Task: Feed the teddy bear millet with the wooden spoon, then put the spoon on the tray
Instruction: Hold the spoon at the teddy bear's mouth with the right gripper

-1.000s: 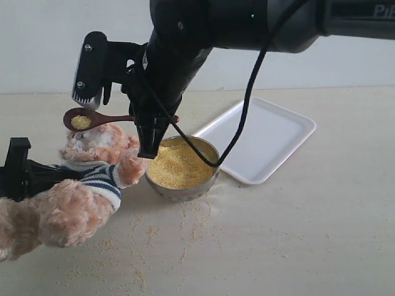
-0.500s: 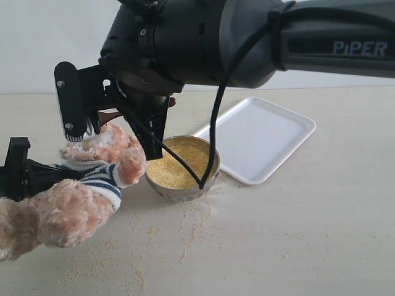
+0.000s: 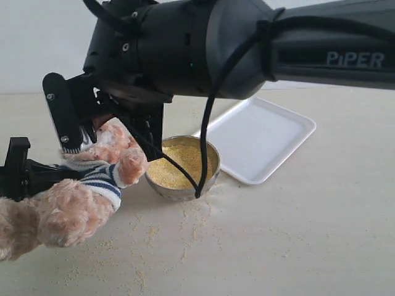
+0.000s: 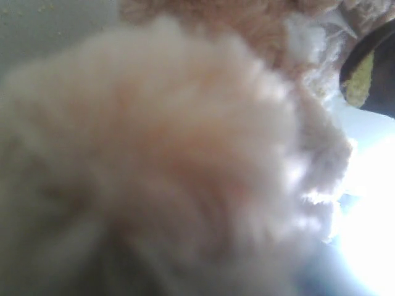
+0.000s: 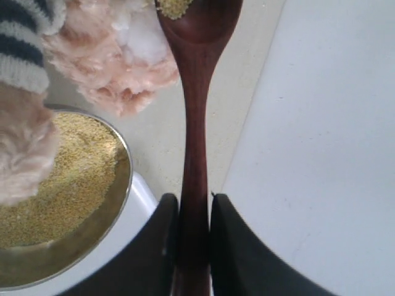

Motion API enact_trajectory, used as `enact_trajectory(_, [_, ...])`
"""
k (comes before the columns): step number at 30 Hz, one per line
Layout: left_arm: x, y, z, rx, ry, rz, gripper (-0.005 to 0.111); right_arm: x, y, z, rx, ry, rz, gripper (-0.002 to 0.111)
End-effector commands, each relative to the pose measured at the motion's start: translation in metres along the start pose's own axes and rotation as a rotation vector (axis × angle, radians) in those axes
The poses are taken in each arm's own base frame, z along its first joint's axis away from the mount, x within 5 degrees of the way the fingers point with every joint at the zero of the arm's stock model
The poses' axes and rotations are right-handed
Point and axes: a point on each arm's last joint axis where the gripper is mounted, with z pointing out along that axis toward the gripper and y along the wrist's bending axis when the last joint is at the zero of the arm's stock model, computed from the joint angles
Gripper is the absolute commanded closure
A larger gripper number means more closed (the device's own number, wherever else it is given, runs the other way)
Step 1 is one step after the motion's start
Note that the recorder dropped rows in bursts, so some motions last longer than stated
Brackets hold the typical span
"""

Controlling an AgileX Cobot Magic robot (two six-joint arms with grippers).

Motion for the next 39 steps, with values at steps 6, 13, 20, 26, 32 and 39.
enact_trajectory(6, [0.0005,-0.0027,0.0000,0.036,0.006,-0.012,0.102,-0.0024,-0.0011,-0.0046,0.044,0.046,-0.074,0.109])
enact_trajectory(13, [0.0005,-0.0027,0.0000,0.036,0.006,-0.012,0.102,0.0006,-0.0022,-0.0048,0.052,0.082,-0.134,0.109])
enact_trajectory(20, [0.0006,-0.0029,0.0000,0.038,0.006,-0.012,0.102,0.0008,-0.0024,-0.0048,0.055,0.083,-0.137,0.109])
enact_trajectory(26, [0.0006,-0.0029,0.0000,0.038,0.006,-0.012,0.102,-0.0020,-0.0013,-0.0069,0.061,0.087,-0.100,0.109])
enact_trajectory(32, [0.0006,-0.0029,0.0000,0.038,0.006,-0.012,0.102,-0.0017,-0.0002,-0.0071,0.053,0.096,-0.075,0.109])
enact_trajectory(39, [0.0006,-0.0031,-0.0001,0.040,0.007,-0.012,0.102,-0.0021,0.0011,-0.0070,0.040,0.091,-0.059,0.109])
